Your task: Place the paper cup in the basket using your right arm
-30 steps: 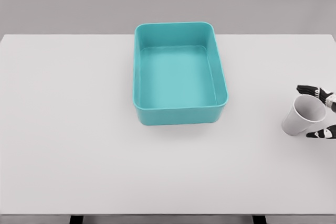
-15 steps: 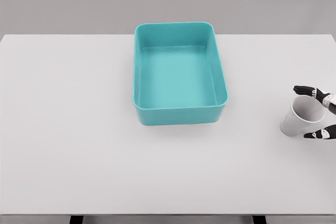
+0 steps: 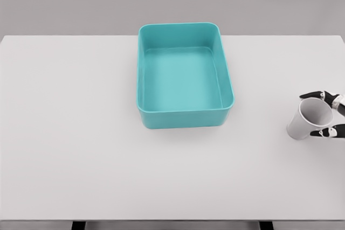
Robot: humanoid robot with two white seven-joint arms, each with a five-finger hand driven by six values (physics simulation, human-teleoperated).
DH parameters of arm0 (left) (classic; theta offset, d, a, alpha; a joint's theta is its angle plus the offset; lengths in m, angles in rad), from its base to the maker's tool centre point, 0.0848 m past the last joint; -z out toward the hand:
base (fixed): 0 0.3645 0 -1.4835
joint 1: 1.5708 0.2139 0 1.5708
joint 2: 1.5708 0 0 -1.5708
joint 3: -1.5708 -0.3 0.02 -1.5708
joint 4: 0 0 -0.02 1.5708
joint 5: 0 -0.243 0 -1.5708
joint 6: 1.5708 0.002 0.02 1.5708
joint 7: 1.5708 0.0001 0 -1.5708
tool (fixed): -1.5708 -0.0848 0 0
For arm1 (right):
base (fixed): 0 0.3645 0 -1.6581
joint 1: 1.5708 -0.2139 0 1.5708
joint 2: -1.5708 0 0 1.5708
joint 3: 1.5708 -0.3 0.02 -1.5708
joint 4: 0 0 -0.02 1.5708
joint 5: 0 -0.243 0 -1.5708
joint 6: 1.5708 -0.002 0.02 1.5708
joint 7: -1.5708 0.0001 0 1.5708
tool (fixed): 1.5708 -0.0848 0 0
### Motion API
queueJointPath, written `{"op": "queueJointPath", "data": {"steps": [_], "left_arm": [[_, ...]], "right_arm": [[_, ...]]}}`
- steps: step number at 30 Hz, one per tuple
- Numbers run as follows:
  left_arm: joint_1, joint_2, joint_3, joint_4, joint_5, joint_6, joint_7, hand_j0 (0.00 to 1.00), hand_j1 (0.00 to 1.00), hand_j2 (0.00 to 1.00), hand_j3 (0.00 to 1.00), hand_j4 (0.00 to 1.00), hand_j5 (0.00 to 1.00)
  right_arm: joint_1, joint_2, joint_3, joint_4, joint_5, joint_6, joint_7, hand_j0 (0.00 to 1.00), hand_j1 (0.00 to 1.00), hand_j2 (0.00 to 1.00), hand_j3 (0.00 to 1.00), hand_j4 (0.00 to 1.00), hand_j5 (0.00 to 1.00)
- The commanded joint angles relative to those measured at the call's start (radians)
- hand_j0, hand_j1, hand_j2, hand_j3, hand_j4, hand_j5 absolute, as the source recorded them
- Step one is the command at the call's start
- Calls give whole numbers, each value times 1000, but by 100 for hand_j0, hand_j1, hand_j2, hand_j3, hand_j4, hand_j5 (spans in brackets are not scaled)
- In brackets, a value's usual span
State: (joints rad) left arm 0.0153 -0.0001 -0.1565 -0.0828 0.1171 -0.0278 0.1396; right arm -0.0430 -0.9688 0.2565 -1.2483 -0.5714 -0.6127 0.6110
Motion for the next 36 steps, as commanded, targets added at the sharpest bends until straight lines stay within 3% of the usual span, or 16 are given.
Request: {"op": "queueJointPath", "data": {"steps": [1,21,36], "left_arm": [[0,0,0,0,1,0,0,100,100,100,100,100,100],[0,0,0,0,0,-1,0,100,100,100,100,100,100],[0,0,0,0,0,0,0,100,100,100,100,100,100]], "right_arm": [[0,1,-6,-2,-21,2,0,75,75,75,75,75,75],[-23,28,-100,-37,-38,2,0,75,75,75,75,75,75],[-87,93,-98,-68,-36,2,0,72,72,72,72,72,72]]}}
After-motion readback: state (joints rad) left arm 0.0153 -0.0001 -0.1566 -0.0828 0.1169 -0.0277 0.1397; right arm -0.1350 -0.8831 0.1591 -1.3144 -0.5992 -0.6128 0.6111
